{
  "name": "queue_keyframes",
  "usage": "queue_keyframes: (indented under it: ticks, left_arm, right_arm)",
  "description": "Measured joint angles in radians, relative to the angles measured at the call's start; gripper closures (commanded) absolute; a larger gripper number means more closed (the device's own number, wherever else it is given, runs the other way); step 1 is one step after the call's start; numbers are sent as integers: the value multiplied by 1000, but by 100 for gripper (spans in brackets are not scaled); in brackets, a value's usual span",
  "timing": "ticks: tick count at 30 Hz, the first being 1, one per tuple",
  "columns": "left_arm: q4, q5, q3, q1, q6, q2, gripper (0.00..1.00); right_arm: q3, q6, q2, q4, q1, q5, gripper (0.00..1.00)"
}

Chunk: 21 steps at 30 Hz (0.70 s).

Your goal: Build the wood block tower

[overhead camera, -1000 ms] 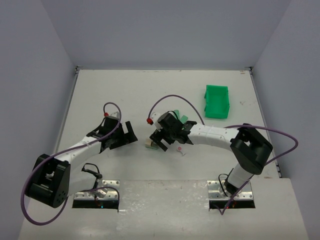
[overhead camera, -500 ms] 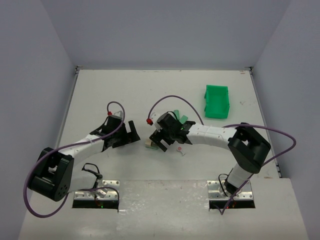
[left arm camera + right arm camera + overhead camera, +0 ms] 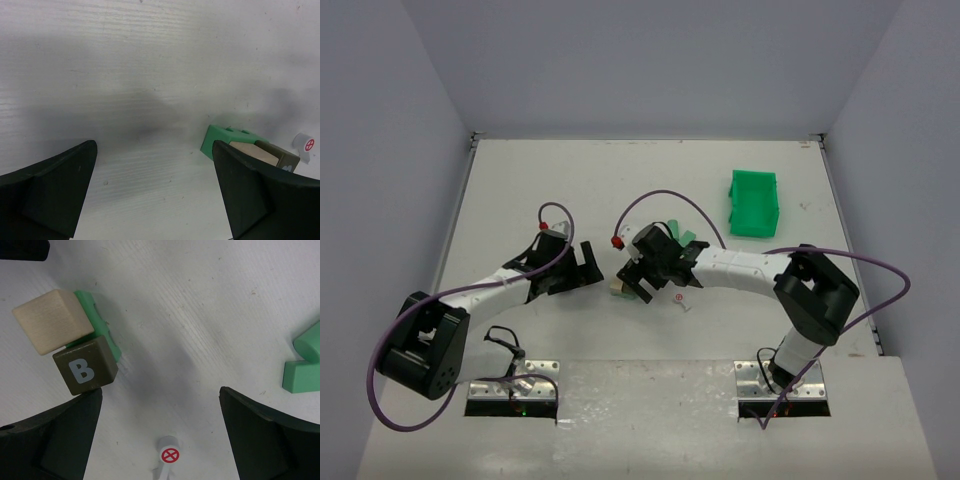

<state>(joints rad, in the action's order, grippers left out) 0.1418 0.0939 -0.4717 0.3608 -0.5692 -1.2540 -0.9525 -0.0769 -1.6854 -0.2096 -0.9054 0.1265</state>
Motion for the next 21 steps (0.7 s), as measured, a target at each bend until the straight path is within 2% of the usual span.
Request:
queue_keyframes:
  ticks: [21]
  left_arm:
    - [-20,21,0,18,12,-9,0]
  right_arm:
    - [-6,0,-15,-1,0,27,1]
